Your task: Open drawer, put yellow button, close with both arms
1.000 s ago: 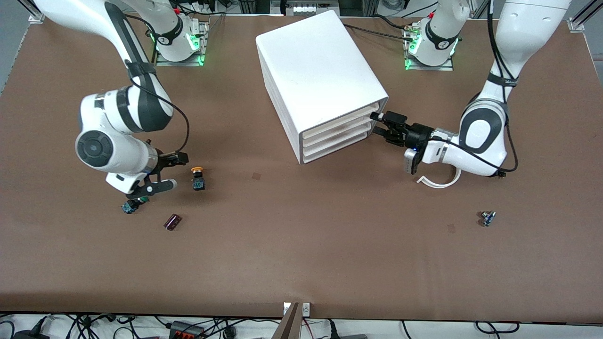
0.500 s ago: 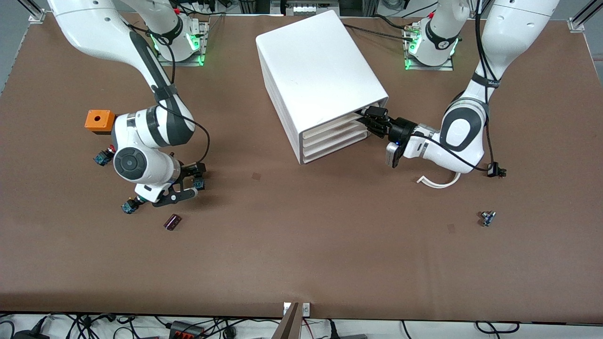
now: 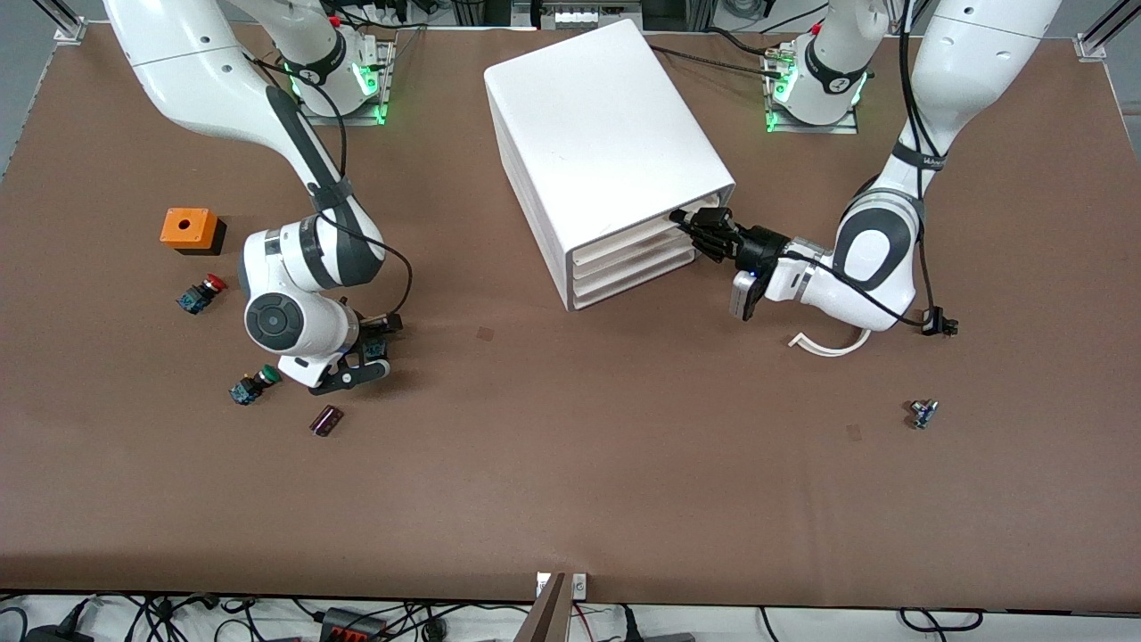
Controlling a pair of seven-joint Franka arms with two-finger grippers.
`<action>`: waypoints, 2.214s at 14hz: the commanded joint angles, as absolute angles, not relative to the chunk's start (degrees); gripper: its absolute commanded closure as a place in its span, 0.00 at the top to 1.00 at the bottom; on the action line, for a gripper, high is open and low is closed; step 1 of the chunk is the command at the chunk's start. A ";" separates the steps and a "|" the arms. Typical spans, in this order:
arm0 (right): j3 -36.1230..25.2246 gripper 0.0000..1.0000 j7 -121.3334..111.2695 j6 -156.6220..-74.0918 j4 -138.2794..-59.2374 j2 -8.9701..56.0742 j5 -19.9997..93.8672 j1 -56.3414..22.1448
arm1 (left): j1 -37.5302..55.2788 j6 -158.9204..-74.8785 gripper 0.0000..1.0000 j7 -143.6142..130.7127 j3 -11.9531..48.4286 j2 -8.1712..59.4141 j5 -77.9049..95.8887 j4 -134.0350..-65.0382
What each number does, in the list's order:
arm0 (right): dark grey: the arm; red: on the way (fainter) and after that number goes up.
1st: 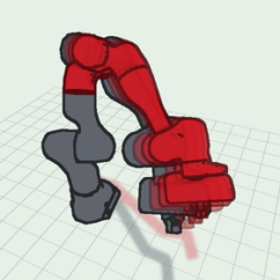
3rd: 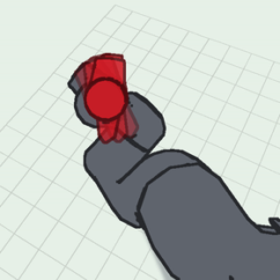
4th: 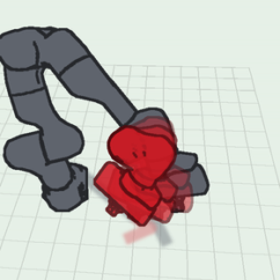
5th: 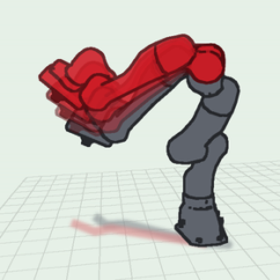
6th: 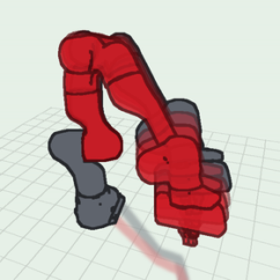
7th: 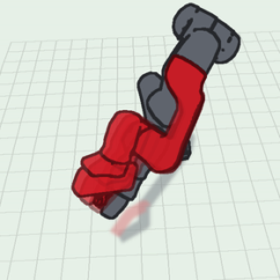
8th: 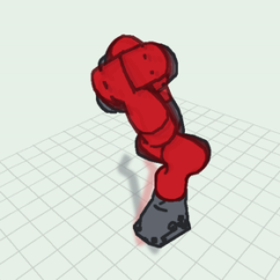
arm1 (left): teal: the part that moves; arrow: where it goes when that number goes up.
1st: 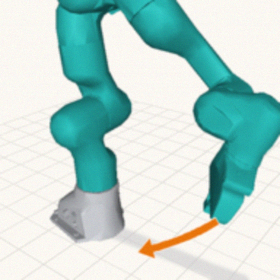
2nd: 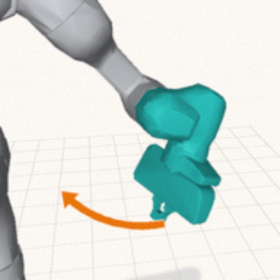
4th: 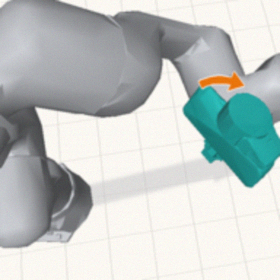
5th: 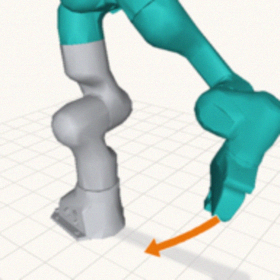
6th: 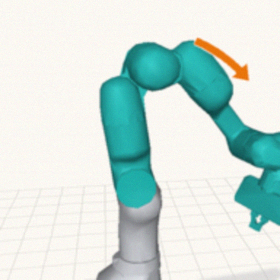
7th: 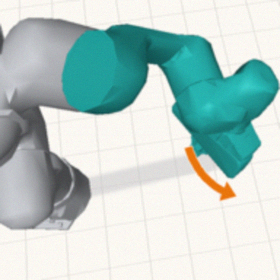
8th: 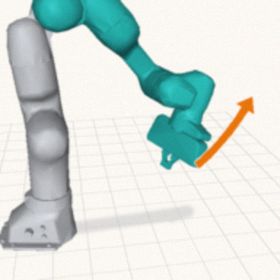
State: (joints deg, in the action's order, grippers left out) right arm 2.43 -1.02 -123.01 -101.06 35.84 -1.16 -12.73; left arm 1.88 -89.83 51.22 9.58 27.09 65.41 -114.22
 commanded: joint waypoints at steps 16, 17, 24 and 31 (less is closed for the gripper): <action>2.29 0.06 -1.14 -116.83 -89.77 34.63 -0.35 -14.84 | -4.92 -89.74 1.00 50.54 8.53 37.97 50.81 -93.60; 2.29 0.06 -1.06 -113.94 -85.82 34.63 -0.26 -15.72 | -5.53 -89.56 1.00 49.67 8.53 37.62 50.54 -93.60; 2.11 0.05 2.09 -105.21 -63.91 34.72 -0.35 -26.87 | -5.54 -85.44 1.00 23.24 8.26 28.13 39.58 -88.53; 2.02 0.00 18.95 -105.90 -58.18 36.29 -0.53 -40.67 | -5.45 -81.92 1.00 3.97 8.70 22.77 15.58 -81.48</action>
State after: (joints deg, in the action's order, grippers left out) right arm 2.93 13.60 -106.52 -60.85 33.66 -0.82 -37.06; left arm -5.57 -83.15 7.71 8.93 23.62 20.36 -82.10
